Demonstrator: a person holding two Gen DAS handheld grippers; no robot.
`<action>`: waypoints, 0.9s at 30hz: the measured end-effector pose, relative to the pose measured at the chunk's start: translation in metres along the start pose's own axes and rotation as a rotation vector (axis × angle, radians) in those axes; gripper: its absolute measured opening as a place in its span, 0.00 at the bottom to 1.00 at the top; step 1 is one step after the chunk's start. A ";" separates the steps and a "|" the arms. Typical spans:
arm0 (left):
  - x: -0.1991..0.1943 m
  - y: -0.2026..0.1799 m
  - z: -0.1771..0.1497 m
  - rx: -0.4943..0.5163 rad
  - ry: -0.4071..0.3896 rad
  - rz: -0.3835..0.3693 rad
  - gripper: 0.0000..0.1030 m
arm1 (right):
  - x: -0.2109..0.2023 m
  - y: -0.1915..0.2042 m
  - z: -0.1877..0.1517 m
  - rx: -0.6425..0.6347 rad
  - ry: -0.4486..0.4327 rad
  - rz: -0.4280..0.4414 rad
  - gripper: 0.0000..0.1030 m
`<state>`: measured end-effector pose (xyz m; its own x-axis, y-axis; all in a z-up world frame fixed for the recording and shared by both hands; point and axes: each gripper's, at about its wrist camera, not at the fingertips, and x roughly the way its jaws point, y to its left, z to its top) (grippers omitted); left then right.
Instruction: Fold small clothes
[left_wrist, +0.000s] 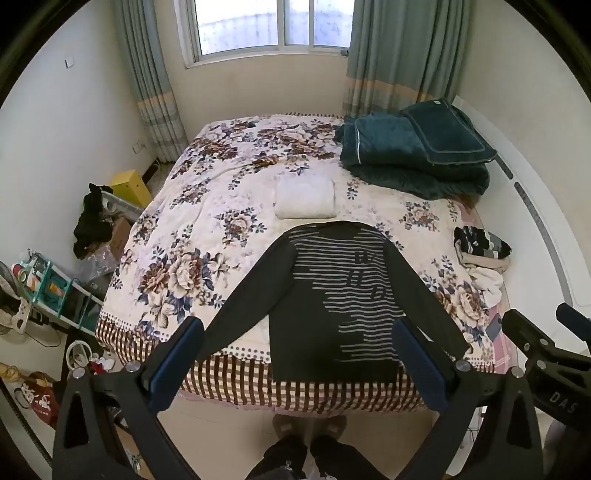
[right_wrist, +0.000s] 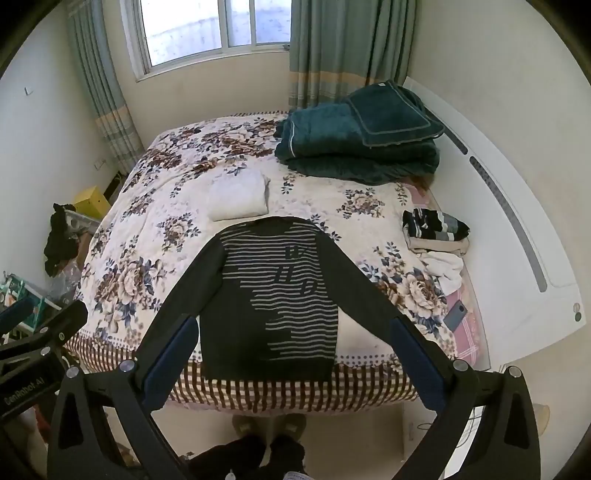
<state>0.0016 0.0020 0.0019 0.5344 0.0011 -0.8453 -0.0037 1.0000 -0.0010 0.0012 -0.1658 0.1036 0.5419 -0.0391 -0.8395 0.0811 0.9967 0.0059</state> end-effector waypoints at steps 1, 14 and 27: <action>-0.001 0.000 0.000 0.001 -0.003 0.002 1.00 | 0.000 0.000 0.000 -0.001 0.000 -0.003 1.00; -0.009 0.003 0.002 0.000 -0.015 -0.002 1.00 | -0.008 0.003 0.005 0.001 -0.012 -0.002 1.00; -0.010 0.002 0.000 -0.004 -0.019 0.000 1.00 | -0.010 0.005 0.004 -0.003 -0.017 -0.006 1.00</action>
<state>-0.0041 0.0037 0.0102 0.5503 0.0007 -0.8349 -0.0064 1.0000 -0.0033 -0.0005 -0.1612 0.1138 0.5558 -0.0460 -0.8300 0.0819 0.9966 -0.0004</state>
